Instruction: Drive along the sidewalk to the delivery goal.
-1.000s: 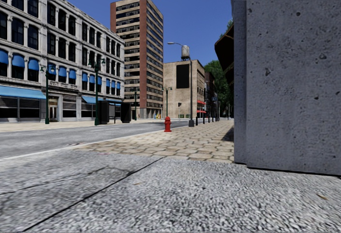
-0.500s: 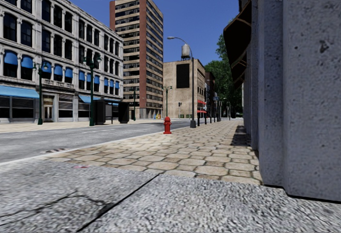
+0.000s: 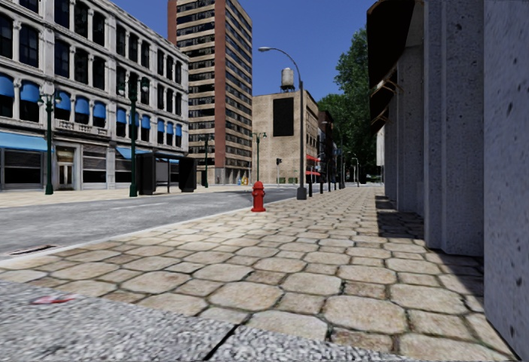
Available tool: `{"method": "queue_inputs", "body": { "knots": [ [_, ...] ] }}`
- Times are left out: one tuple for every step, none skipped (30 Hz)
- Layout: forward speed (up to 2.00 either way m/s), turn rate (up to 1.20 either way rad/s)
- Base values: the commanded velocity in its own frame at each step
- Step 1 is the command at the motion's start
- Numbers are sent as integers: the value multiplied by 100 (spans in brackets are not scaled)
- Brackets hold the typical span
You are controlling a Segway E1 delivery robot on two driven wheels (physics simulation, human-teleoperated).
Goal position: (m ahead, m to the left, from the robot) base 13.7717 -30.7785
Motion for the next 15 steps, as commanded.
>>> {"method": "queue_inputs", "body": {
  "knots": [
    [200,-38],
    [200,-39],
    [200,-40],
    [200,-40],
    [200,-40],
    [200,-40],
    [200,-40],
    [200,-40],
    [200,-40],
    [200,-40],
    [200,-40],
    [200,-40],
    [200,-40],
    [200,-40],
    [200,-40]
  ]
}}
